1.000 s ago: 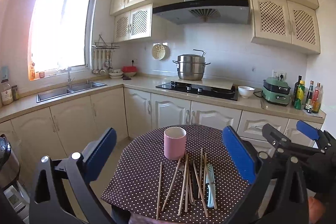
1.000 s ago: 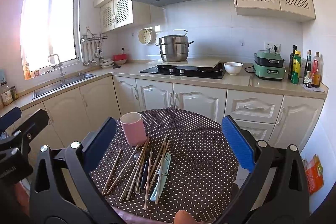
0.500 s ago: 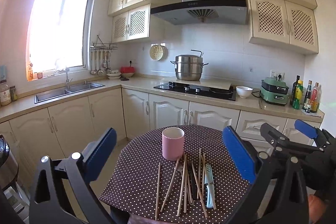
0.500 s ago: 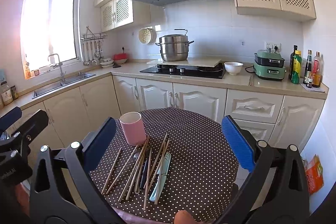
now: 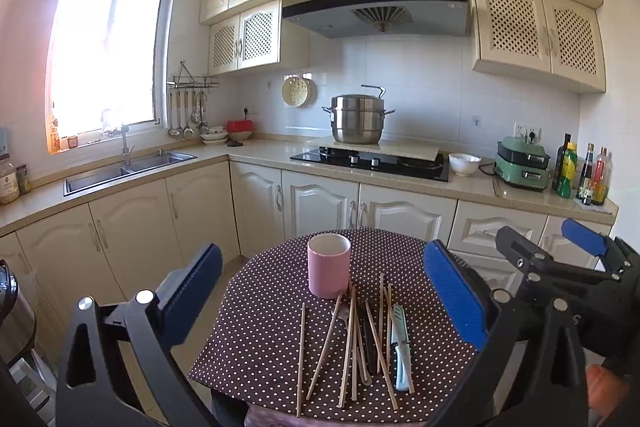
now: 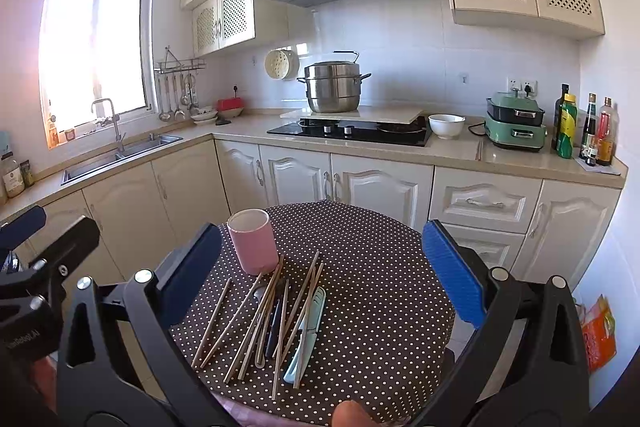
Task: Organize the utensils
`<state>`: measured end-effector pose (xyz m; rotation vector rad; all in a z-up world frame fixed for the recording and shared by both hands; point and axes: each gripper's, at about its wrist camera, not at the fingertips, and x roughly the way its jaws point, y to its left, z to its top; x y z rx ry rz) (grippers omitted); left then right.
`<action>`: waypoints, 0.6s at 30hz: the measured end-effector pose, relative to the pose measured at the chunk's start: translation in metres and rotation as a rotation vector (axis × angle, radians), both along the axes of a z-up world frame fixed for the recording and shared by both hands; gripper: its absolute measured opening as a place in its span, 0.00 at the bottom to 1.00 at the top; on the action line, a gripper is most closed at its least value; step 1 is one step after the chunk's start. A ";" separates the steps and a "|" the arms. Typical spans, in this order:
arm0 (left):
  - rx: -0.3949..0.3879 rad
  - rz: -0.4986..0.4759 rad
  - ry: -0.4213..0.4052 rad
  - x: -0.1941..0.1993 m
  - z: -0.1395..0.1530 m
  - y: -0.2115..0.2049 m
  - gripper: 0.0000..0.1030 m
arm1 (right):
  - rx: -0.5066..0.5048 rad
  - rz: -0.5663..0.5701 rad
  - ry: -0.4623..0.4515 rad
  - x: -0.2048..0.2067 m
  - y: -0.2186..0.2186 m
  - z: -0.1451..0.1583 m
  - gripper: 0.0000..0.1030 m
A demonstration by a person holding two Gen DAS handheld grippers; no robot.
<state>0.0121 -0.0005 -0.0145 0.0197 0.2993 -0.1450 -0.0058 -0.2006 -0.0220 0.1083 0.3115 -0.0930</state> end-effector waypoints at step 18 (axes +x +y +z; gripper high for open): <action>0.007 0.050 0.126 0.049 -0.042 0.020 0.96 | 0.002 0.009 0.097 0.033 -0.006 -0.025 0.95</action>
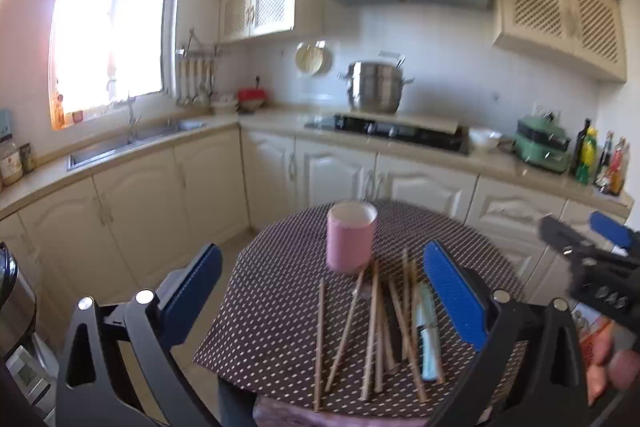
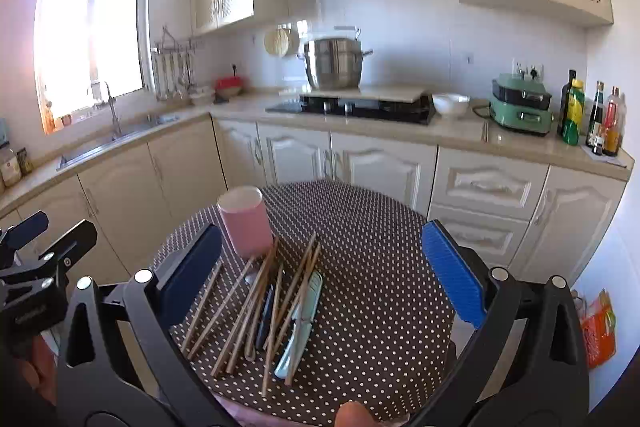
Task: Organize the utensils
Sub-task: 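Lower both tools toward the pile of wooden chopsticks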
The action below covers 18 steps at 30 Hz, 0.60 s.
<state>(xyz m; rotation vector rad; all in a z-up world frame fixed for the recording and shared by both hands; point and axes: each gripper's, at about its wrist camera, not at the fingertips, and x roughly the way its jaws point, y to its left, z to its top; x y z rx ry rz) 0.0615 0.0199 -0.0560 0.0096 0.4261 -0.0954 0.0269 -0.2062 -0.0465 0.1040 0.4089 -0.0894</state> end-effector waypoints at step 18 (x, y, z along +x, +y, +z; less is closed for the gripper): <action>0.127 -0.017 0.434 0.131 -0.153 0.014 0.96 | 0.000 0.076 0.350 0.092 -0.002 -0.107 0.95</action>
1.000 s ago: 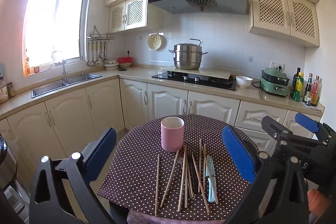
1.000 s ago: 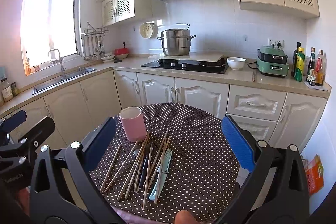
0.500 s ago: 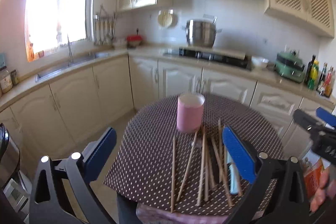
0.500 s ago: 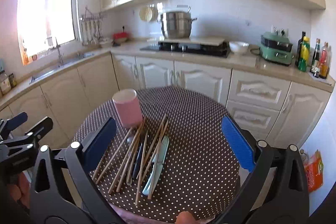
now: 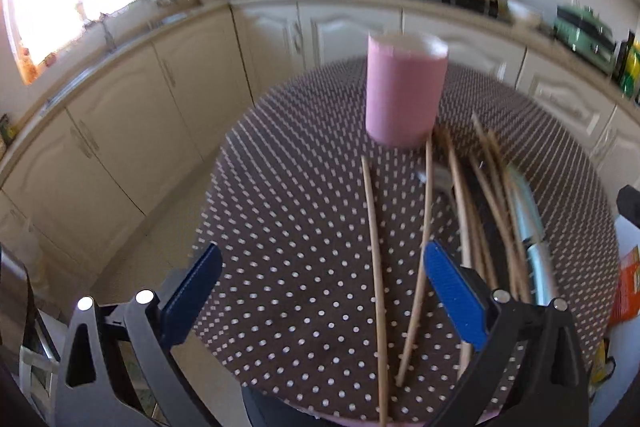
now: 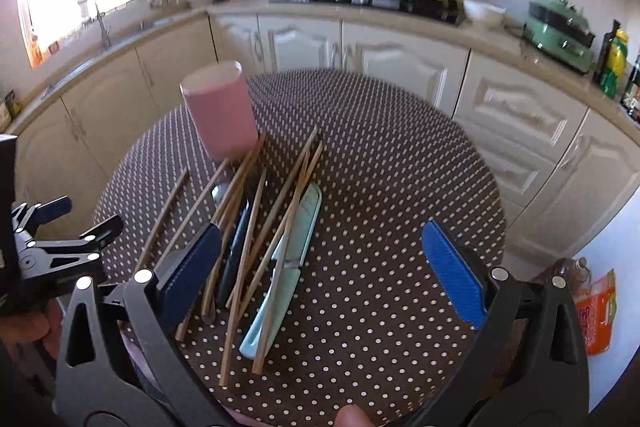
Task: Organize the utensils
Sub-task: 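Lower both tools toward the pile of wooden chopsticks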
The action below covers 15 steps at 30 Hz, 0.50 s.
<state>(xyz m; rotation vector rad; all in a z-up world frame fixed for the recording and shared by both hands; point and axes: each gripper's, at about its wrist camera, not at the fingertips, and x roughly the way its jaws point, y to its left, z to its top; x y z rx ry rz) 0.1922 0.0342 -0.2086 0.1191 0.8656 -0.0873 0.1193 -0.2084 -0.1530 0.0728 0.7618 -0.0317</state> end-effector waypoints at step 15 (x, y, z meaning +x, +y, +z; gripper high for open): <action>0.002 -0.076 0.211 0.065 -0.058 -0.013 0.68 | 0.106 0.099 0.237 0.056 -0.003 -0.066 0.63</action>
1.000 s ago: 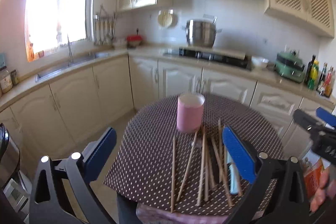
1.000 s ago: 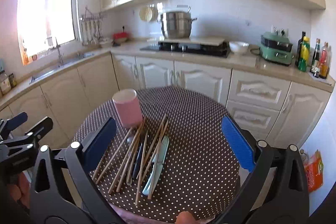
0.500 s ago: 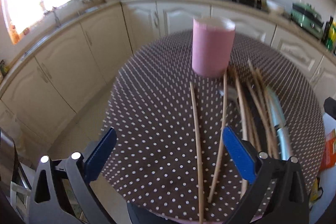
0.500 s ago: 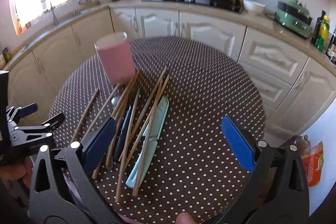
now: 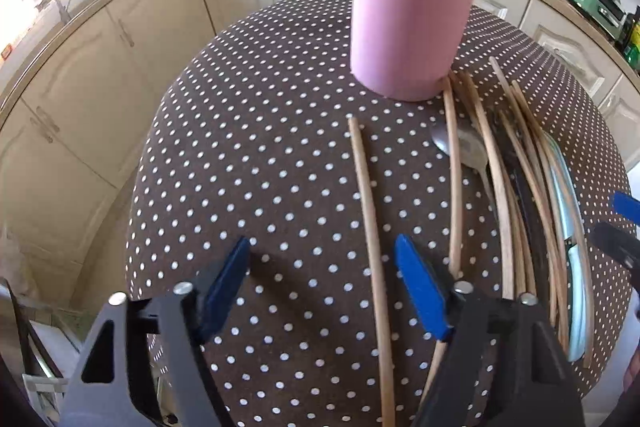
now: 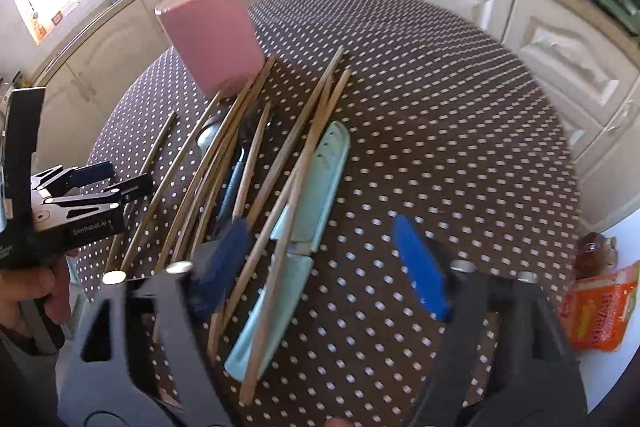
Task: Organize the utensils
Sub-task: 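Lower both tools toward the pile of wooden chopsticks, then close the left tool on a wooden chopstick while the right tool grasps another chopstick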
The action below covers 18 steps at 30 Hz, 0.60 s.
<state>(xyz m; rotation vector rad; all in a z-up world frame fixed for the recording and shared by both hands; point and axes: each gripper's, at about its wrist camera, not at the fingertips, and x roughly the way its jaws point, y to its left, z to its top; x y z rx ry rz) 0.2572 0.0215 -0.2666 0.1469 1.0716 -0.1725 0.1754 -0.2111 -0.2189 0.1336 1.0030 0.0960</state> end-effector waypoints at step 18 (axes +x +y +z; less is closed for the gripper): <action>-0.014 -0.087 0.022 0.006 0.011 -0.031 0.06 | 0.004 0.082 0.066 0.055 0.013 -0.017 0.09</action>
